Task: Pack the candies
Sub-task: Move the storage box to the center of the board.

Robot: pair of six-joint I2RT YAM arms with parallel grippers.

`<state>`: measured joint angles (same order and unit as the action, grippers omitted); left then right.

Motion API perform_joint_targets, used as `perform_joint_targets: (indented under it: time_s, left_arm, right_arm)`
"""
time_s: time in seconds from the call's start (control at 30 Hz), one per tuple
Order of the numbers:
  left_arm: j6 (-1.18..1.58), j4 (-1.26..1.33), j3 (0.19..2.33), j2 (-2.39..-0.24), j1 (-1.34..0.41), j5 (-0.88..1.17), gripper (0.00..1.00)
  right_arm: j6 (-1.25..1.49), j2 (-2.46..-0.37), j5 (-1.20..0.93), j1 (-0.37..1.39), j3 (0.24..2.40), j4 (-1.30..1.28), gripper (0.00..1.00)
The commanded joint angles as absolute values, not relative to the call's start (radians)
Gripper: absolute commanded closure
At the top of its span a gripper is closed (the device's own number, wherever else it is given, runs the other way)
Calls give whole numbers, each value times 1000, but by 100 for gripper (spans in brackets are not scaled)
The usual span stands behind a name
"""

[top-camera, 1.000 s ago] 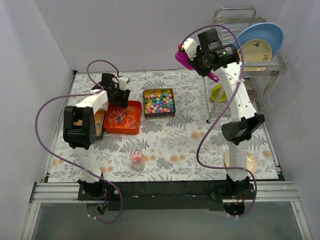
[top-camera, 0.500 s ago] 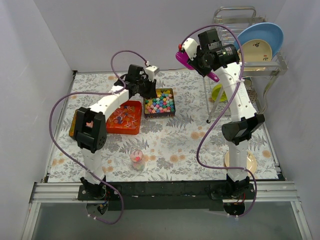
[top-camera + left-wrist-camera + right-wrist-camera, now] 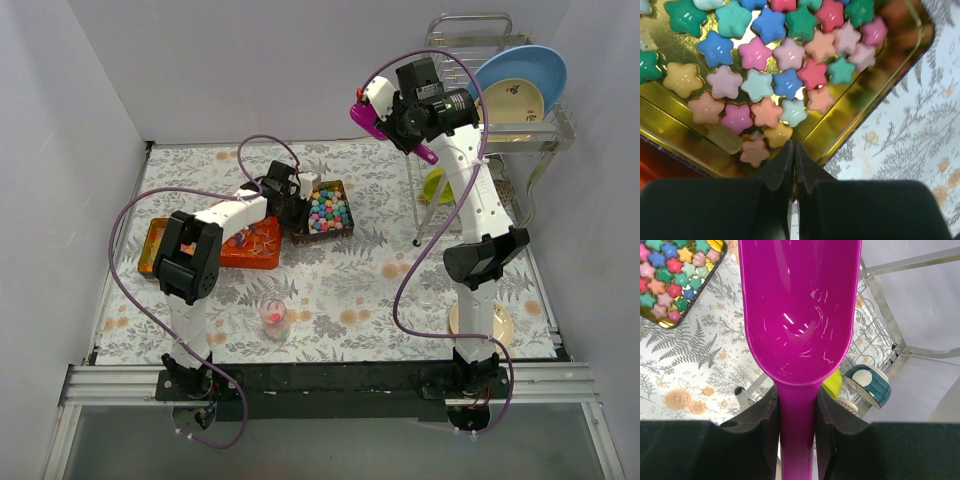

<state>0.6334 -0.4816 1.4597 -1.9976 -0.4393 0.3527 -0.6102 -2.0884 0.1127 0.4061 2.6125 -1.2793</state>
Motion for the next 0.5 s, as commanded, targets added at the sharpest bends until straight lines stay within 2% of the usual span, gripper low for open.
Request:
perform_joint_targets:
  time_s: [0.0,0.47]
  left_arm:
    - [609,-511,1370,-1858,-465,351,100]
    - [535,-600,1023,-1565,-471,316,100]
  right_arm:
    - [-620,-2102,81,405,2645,-1267,99]
    - [-624,-2106,51,405,2646,-1279,99]
